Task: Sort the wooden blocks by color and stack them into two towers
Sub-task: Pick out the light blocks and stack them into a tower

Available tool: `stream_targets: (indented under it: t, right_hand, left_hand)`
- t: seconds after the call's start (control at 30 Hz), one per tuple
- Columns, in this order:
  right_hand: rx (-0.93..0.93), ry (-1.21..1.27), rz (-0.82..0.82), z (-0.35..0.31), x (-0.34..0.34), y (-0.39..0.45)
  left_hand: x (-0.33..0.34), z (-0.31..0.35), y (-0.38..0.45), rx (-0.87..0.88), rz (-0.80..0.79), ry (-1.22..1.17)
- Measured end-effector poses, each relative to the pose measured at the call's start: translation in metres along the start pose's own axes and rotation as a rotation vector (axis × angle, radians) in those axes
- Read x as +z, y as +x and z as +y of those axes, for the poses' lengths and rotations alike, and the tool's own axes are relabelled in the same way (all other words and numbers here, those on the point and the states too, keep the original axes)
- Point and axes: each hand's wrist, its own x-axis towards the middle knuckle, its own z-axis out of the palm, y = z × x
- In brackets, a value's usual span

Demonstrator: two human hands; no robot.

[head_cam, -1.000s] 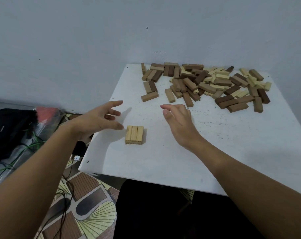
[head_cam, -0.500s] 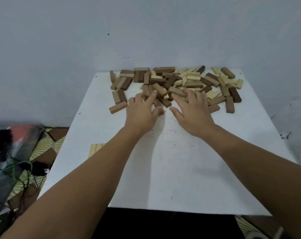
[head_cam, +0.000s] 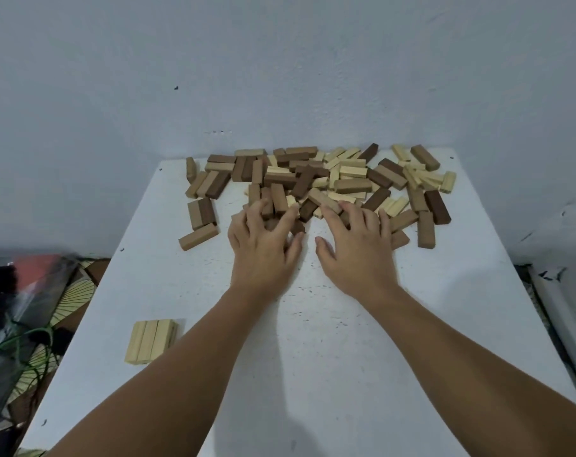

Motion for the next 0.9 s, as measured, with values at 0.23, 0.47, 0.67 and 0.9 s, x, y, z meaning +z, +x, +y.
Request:
stream_targets:
  t: [0.23, 0.47, 0.67, 0.9]
  right_hand:
    - [0.148, 0.091, 0.125, 0.001, 0.0, 0.002]
    - [0.156, 0.111, 0.083, 0.003, 0.002, 0.004]
    - [0.175, 0.202, 0.137, 0.004, 0.003, 0.003]
    - [0.092, 0.272, 0.191, 0.006, 0.0, 0.001]
  left_hand:
    - [-0.001, 0.002, -0.001, 0.0, 0.028, -0.09]
    - [-0.001, 0.003, -0.001, -0.021, 0.042, -0.049]
    - [-0.002, -0.002, -0.004, 0.108, 0.059, -0.073]
    - [-0.011, 0.004, -0.007, 0.132, 0.077, -0.146]
